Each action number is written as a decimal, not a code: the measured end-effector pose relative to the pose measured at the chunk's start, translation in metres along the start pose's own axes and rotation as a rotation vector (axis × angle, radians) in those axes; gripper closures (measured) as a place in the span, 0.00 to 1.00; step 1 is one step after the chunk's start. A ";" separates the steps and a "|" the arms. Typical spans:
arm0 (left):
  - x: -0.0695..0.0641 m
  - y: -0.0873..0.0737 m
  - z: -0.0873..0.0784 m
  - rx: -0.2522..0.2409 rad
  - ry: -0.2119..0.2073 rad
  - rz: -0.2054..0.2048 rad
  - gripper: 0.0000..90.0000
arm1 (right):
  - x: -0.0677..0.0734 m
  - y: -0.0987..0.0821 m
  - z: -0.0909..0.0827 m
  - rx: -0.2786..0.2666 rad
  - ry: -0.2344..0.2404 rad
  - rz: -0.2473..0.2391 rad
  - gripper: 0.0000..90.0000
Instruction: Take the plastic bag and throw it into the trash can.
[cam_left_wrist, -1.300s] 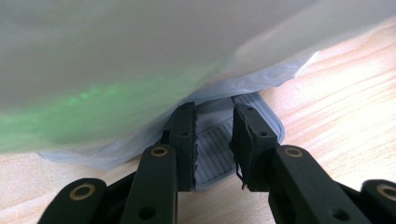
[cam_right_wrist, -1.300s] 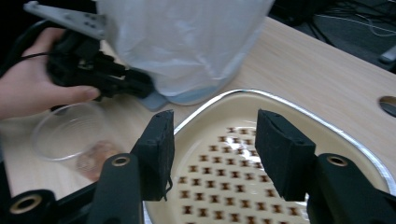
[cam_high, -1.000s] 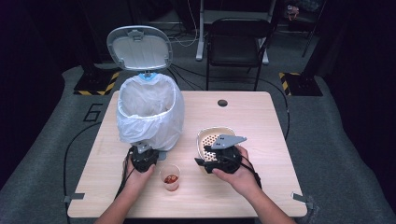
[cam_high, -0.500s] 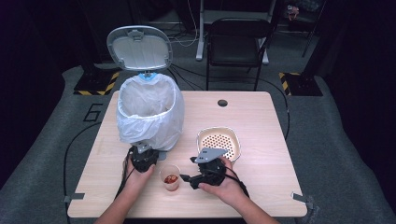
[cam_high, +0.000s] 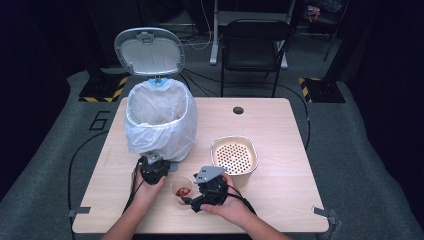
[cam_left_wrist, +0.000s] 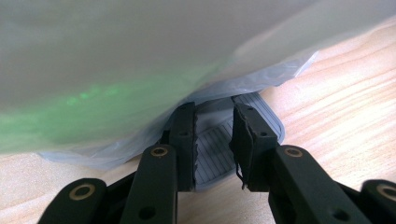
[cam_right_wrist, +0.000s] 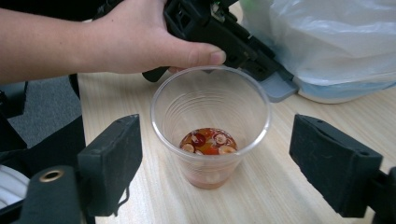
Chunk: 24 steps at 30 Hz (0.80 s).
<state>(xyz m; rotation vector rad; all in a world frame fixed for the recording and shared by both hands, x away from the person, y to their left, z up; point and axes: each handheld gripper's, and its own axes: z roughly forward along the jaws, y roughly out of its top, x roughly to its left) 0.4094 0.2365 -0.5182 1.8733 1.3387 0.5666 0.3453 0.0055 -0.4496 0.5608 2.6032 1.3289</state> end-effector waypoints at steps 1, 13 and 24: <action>0.000 0.000 0.000 0.001 0.000 0.000 0.78 | 0.001 0.000 0.002 0.010 0.001 -0.005 0.17; 0.000 0.000 0.000 -0.001 -0.002 0.001 0.78 | 0.006 -0.001 0.024 0.048 -0.012 -0.013 0.16; 0.000 0.000 0.000 0.001 -0.001 0.001 0.78 | 0.004 -0.002 0.041 0.062 -0.020 -0.024 0.18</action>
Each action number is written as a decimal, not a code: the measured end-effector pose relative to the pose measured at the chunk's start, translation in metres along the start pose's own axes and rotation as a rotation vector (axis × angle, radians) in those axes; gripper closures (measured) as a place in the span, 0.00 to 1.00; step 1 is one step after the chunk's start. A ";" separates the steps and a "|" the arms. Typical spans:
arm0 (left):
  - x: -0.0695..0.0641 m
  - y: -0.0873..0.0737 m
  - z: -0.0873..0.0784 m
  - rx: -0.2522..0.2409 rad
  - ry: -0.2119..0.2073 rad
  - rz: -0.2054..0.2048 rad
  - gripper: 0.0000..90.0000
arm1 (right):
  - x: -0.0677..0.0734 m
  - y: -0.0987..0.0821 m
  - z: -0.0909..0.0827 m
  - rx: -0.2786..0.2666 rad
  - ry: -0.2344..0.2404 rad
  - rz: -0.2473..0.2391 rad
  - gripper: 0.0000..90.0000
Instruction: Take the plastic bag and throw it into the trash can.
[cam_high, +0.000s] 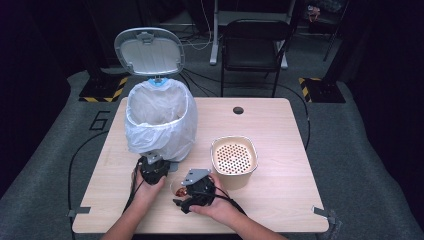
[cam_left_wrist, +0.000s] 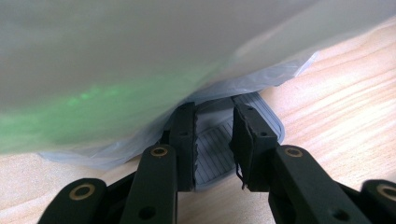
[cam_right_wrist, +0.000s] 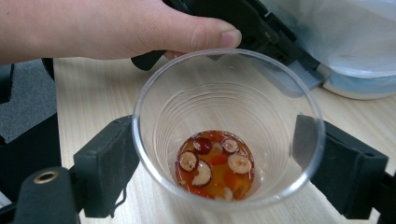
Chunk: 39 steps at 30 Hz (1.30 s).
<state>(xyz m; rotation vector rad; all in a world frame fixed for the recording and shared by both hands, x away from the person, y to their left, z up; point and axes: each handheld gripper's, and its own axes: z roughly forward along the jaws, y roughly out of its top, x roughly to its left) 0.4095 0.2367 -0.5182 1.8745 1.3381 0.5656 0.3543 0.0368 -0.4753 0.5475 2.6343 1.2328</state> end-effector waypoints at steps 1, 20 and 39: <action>0.000 0.000 0.000 0.000 0.001 -0.001 0.78 | 0.000 0.000 0.001 0.001 0.000 0.005 0.18; 0.000 0.000 0.000 -0.001 0.000 -0.001 0.78 | 0.000 -0.005 -0.002 -0.020 -0.007 0.007 0.33; 0.001 0.000 0.000 0.010 0.001 0.012 0.78 | 0.002 -0.002 0.017 -0.008 -0.004 -0.001 0.26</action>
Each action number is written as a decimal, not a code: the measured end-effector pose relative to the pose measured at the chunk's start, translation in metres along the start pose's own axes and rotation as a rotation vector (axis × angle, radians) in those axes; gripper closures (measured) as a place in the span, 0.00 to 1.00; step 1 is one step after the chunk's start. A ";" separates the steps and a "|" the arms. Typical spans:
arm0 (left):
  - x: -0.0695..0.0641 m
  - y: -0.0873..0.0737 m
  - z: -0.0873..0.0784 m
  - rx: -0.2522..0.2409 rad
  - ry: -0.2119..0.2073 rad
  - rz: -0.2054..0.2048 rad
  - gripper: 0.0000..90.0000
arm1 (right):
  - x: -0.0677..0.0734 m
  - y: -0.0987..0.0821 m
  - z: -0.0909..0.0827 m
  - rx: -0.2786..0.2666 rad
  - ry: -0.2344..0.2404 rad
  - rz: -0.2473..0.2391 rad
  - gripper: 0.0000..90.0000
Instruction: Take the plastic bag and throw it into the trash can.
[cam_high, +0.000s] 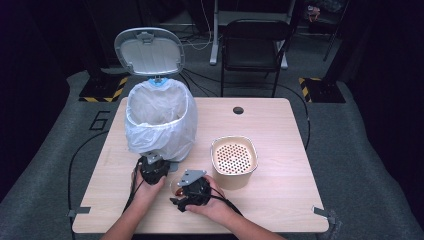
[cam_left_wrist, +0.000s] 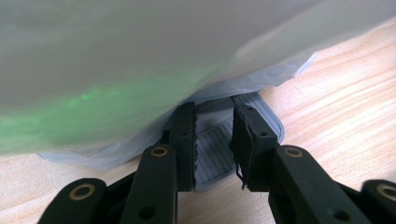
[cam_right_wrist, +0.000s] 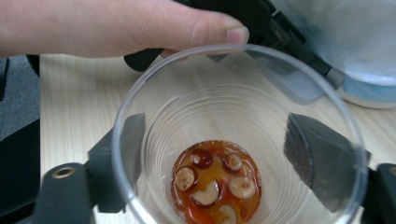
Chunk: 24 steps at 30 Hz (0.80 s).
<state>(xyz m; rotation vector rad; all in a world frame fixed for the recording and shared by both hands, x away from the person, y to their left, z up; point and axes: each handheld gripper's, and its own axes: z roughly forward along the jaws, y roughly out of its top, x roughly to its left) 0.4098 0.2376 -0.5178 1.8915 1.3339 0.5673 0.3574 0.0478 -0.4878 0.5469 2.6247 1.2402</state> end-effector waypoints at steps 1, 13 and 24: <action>-0.001 0.000 0.001 -0.010 -0.003 -0.012 0.78 | -0.001 0.001 -0.001 -0.005 -0.001 -0.007 0.30; -0.001 0.000 0.000 -0.010 -0.004 -0.009 0.78 | -0.001 -0.004 -0.021 -0.031 0.006 -0.012 0.33; 0.001 0.001 0.000 -0.004 0.006 0.023 0.78 | -0.001 -0.027 -0.059 -0.029 -0.012 0.025 0.34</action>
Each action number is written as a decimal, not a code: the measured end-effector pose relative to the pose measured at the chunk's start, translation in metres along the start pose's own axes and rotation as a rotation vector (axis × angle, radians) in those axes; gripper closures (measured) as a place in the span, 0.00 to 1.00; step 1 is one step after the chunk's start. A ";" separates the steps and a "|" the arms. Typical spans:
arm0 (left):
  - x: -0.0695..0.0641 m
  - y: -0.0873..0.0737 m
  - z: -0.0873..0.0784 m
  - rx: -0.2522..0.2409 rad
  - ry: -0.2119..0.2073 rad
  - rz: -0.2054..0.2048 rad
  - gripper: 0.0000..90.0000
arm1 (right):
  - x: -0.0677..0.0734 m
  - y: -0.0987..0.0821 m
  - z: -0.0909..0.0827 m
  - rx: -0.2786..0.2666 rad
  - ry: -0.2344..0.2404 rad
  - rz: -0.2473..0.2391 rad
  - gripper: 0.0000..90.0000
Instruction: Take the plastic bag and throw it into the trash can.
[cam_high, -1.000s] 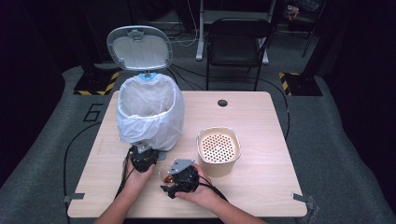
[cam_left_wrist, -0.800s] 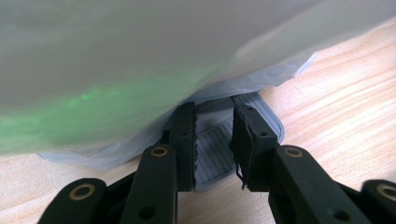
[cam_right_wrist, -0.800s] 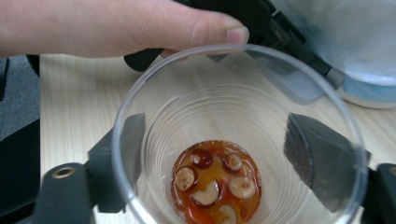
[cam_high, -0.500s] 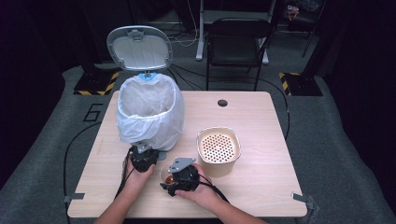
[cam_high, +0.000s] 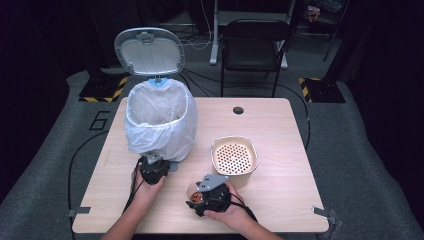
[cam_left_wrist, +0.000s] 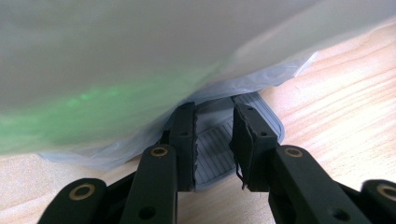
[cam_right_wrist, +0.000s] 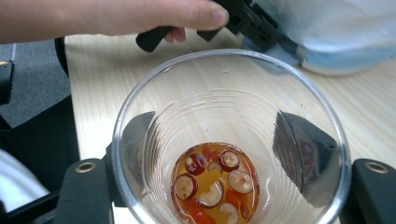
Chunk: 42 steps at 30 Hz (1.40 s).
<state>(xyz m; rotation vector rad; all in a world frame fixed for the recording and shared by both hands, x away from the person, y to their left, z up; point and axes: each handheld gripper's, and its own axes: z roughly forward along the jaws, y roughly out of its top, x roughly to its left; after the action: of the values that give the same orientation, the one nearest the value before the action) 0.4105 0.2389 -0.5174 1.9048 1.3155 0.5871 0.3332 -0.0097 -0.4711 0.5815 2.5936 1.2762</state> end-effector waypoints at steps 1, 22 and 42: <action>0.000 0.000 0.000 -0.001 -0.001 -0.007 0.78 | -0.001 -0.002 -0.004 0.001 -0.001 0.001 0.34; -0.002 -0.001 0.001 -0.005 -0.001 -0.033 0.78 | -0.023 -0.046 -0.064 0.034 -0.155 0.100 0.35; -0.002 -0.001 0.001 -0.006 -0.002 -0.034 0.78 | -0.062 -0.083 -0.106 0.036 -0.323 0.230 0.36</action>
<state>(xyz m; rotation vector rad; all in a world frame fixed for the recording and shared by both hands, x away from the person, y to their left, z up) 0.4099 0.2365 -0.5184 1.8746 1.3407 0.5713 0.3314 -0.1582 -0.4721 1.0256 2.3368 1.0903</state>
